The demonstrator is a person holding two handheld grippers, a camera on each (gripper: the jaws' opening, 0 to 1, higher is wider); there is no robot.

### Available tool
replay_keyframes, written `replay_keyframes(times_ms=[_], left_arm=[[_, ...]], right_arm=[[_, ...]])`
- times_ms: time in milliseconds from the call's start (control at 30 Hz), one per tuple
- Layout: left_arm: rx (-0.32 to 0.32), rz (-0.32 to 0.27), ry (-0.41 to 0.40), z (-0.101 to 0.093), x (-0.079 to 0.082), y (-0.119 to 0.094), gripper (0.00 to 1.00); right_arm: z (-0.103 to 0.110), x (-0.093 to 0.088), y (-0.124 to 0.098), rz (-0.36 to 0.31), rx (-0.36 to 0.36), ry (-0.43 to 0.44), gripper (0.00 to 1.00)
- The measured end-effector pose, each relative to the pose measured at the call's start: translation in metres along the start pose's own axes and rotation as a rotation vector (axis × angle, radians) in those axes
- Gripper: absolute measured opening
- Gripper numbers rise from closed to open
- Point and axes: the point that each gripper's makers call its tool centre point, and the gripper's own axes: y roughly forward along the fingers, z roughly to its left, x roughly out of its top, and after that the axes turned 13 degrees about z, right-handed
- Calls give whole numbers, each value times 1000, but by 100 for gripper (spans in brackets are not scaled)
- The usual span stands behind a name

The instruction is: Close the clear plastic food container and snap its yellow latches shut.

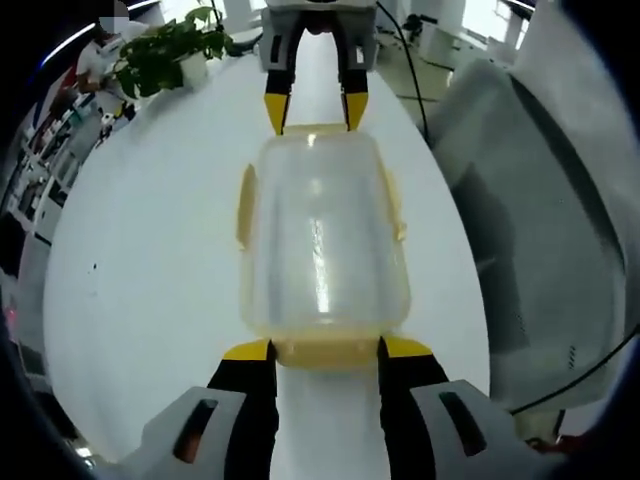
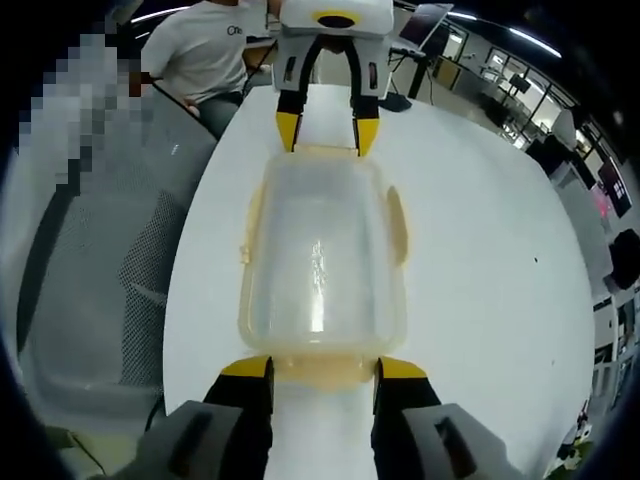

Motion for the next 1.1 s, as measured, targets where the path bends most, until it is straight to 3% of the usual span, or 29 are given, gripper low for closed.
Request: replay_keyframes(times_ms=[700, 967, 1100], left_arm=[[39, -7, 15, -1, -3, 3, 38], [13, -17, -15, -7, -15, -1, 37], [7, -38, -94, -6, -20, -5, 42]], right_arm=[[5, -4, 3, 27, 12, 27, 37], [7, -18, -1, 36, 13, 51, 42], [8, -21, -5, 13, 21, 98, 41]])
